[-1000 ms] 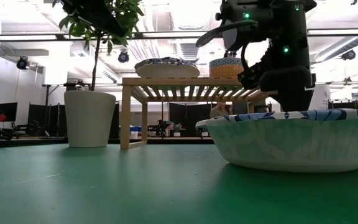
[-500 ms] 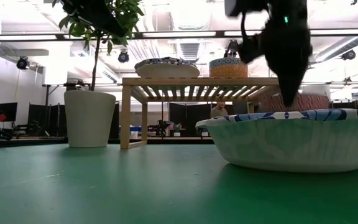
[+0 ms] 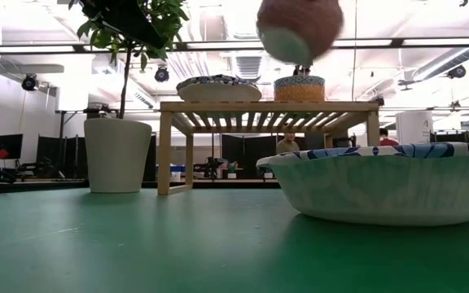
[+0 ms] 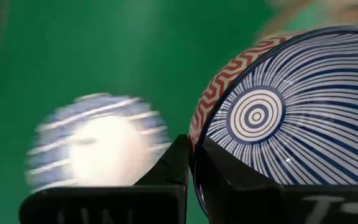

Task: Place and stack bowls onto a shelf
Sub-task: Stack the blue bowl on top of the orange bowl on the shelf

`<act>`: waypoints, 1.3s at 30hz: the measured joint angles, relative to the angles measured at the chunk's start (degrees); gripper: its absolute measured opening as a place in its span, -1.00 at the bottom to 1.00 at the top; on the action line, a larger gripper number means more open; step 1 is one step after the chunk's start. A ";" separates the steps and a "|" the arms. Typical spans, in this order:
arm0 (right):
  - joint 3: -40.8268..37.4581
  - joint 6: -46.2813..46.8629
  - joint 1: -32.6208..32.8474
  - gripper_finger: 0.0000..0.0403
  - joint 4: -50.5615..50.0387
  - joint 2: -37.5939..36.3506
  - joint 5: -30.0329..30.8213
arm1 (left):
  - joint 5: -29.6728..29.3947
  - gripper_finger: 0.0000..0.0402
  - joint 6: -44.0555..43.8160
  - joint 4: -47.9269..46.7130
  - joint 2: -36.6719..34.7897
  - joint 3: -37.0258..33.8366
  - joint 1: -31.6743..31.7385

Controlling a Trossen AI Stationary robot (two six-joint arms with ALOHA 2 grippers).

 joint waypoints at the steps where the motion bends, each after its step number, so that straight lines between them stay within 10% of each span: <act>1: 1.67 -1.39 0.39 -0.94 -1.60 0.01 4.44 | 0.01 -0.92 0.00 -0.02 0.00 0.00 0.00; 7: 9.34 -4.33 -1.49 -0.94 -12.77 0.53 24.10 | 0.02 -0.92 0.00 -0.02 0.00 -0.04 0.00; 14: 12.34 -8.57 -11.02 -0.94 -15.87 0.76 25.14 | 0.02 -0.92 0.00 -0.02 0.00 -0.22 0.00; 28: 12.32 -24.46 -32.48 -0.94 -14.64 0.79 3.83 | 0.02 -0.92 0.11 0.00 0.00 -0.31 0.00; 39: 12.32 -33.18 -37.60 -0.94 -14.45 0.79 -1.24 | 0.02 -0.92 0.19 0.00 0.00 -0.31 0.01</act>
